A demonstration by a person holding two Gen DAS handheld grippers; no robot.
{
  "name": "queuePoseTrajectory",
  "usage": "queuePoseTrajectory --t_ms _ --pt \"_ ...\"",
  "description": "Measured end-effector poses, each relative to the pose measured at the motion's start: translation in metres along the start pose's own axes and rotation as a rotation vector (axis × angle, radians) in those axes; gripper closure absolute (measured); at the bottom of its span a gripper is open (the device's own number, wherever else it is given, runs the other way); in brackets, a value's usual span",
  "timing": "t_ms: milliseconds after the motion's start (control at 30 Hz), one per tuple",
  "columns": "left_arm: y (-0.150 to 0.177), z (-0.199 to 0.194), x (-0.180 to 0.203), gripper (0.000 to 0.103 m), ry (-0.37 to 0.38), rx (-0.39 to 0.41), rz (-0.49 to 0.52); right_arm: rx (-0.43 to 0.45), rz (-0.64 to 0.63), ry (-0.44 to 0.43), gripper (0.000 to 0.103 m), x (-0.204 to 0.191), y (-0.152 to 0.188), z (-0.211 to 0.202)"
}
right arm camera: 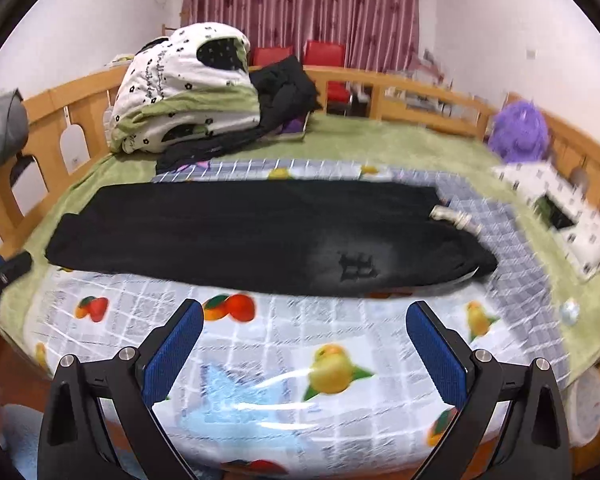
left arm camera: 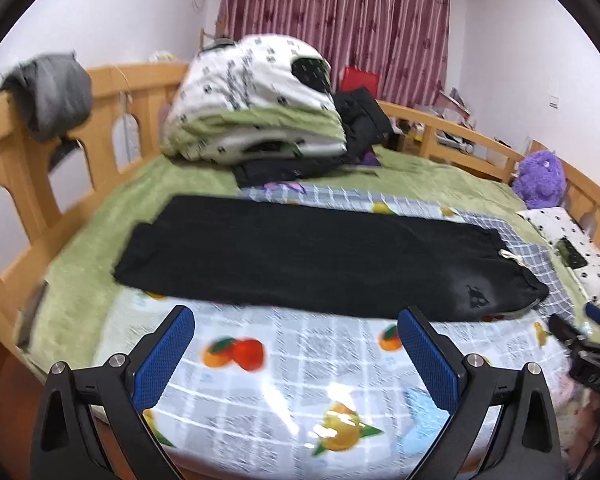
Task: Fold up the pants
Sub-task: 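Grasp the long edge of the black sweatpants with both grippers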
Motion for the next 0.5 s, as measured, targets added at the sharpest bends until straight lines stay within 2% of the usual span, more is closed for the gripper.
queuePoseTrajectory --t_ms 67,133,300,433,500 --pt "-0.006 -0.002 -0.008 0.001 -0.002 0.005 0.006 0.04 -0.025 -0.001 0.003 0.003 -0.008 -0.007" --pt "-0.01 0.001 -0.02 0.0 0.006 -0.024 -0.018 0.032 -0.018 -0.005 0.003 0.013 -0.012 -0.007" --pt "-0.005 0.014 -0.057 0.001 -0.017 -0.056 -0.11 0.022 0.075 -0.025 0.004 0.053 -0.014 0.007" --pt "0.011 0.039 -0.085 0.003 -0.051 -0.087 -0.17 -0.051 0.184 -0.058 0.015 0.09 0.0 0.043" --pt "0.022 0.055 -0.095 0.006 -0.074 -0.118 -0.196 -0.102 0.201 -0.062 0.025 0.104 0.016 0.067"
Point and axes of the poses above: each gripper's, at about its wrist camera, not at the fingertips, and z roughly the way its jaws point, x to its right, y to its underside, the point moved 3 cm from there along z, roughly the way its jaws point, and after that the axes turned 14 degrees about x, right-handed, at the moved point
